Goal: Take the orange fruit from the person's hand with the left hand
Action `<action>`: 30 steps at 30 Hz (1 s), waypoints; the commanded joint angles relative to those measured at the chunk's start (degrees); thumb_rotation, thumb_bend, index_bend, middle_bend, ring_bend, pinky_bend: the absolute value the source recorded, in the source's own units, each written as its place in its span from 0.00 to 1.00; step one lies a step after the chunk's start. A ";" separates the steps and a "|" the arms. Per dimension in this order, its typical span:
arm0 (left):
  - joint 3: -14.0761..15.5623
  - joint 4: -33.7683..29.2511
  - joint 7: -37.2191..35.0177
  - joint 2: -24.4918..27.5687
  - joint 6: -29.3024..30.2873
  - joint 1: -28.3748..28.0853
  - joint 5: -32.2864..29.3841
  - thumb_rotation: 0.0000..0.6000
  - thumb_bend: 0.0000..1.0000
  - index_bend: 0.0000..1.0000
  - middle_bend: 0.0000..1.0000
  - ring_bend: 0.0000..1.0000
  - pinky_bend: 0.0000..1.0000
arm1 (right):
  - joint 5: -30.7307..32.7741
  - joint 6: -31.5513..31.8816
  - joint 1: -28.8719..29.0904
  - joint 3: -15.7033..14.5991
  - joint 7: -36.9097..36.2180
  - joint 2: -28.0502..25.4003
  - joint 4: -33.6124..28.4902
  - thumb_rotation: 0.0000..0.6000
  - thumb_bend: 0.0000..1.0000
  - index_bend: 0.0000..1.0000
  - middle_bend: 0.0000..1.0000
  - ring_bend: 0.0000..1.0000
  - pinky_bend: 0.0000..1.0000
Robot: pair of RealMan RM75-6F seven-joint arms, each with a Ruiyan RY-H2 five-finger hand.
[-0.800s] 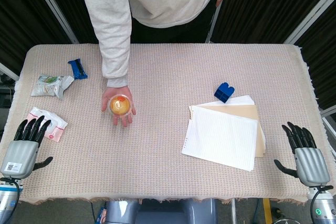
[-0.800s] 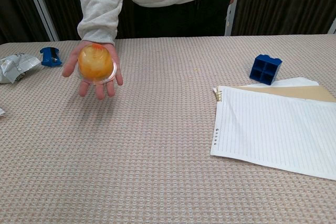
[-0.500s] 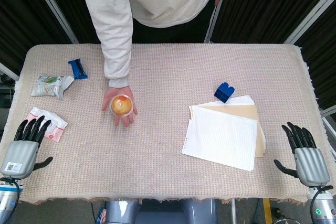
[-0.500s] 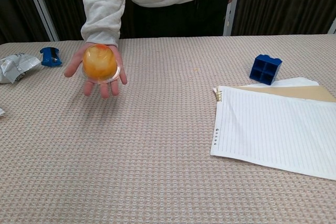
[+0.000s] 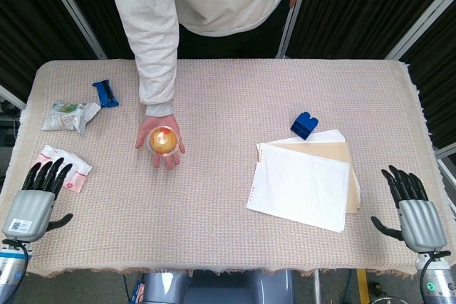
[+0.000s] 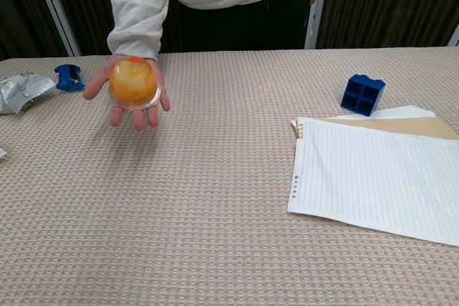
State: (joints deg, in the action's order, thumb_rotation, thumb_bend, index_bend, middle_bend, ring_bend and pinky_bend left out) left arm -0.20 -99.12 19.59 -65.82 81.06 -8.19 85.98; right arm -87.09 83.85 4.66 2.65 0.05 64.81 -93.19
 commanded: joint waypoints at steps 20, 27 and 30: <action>-17.21 -18.77 28.73 8.96 -26.07 -29.90 -36.50 1.00 0.17 0.03 0.00 0.00 0.09 | 0.01 -0.83 0.32 -0.19 -0.62 -0.31 -0.02 1.00 0.14 0.05 0.00 0.00 0.00; -17.26 -16.16 38.38 4.80 -27.87 -43.06 -55.30 1.00 0.18 0.07 0.00 0.00 0.15 | 0.10 -1.02 0.31 -0.27 -1.16 -0.56 -0.08 1.00 0.14 0.05 0.00 0.00 0.00; -16.63 -14.33 41.38 2.18 -26.89 -47.22 -60.15 1.00 0.18 0.07 0.00 0.01 0.15 | 0.17 -1.09 0.28 -0.32 -1.41 -0.66 -0.17 1.00 0.14 0.05 0.00 0.00 0.00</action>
State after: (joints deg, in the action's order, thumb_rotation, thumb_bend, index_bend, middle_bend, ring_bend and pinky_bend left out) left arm -16.74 -115.52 56.48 -60.44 54.53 -50.07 31.56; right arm -86.93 82.77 4.94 2.34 -1.34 64.17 -93.34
